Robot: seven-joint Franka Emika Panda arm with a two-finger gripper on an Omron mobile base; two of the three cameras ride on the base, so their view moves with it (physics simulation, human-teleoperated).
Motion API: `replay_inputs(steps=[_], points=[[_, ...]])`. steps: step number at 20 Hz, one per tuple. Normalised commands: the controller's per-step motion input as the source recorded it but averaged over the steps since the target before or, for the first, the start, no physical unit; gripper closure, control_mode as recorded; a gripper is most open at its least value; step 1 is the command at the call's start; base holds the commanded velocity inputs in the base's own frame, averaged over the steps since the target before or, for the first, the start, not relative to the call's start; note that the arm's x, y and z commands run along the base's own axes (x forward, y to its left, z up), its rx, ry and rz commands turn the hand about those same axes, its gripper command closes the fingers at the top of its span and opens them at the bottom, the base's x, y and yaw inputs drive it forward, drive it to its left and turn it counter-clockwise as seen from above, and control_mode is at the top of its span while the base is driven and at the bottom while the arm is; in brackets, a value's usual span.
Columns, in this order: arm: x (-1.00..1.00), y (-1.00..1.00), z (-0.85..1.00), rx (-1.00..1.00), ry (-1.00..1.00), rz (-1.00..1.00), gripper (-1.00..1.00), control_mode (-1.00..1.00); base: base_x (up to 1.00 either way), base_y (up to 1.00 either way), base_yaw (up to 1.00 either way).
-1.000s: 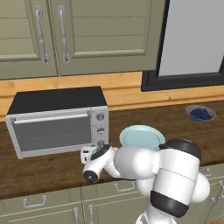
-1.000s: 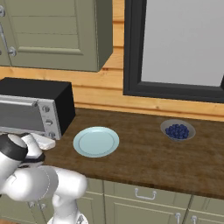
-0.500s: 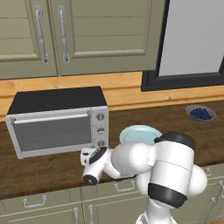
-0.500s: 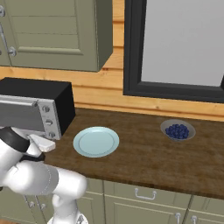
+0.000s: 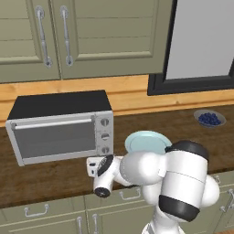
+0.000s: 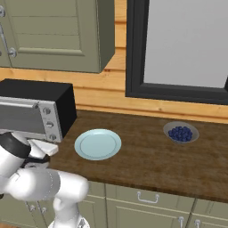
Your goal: Pick up the kebab skewer and baguette bread, and place them inside the toaster oven. Close the toaster oven door and start by setting the timer.
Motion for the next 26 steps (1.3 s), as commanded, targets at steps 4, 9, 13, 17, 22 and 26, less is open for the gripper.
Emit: replay_inputs(steps=[4,9,13,17,22,26], points=[[0.0,-0.09,0.22,0.0,0.0,0.18,-1.0,-1.0,0.0,0.0,0.0],[0.04,-0.02,0.19,0.0,0.0,0.08,-1.0,-1.0,0.0,0.0,0.0],[0.09,0.0,0.0,0.0,0.0,0.03,-1.0,-1.0,0.0,0.0,0.0],[0.16,0.0,-0.06,0.0,0.0,0.0,-1.0,-1.0,0.0,0.0,0.0],[0.07,0.03,-0.05,0.0,0.0,0.0,-1.0,-1.0,0.0,0.0,0.0],[0.01,0.05,-0.01,0.0,0.0,0.0,-1.0,-1.0,0.0,0.0,0.0]])
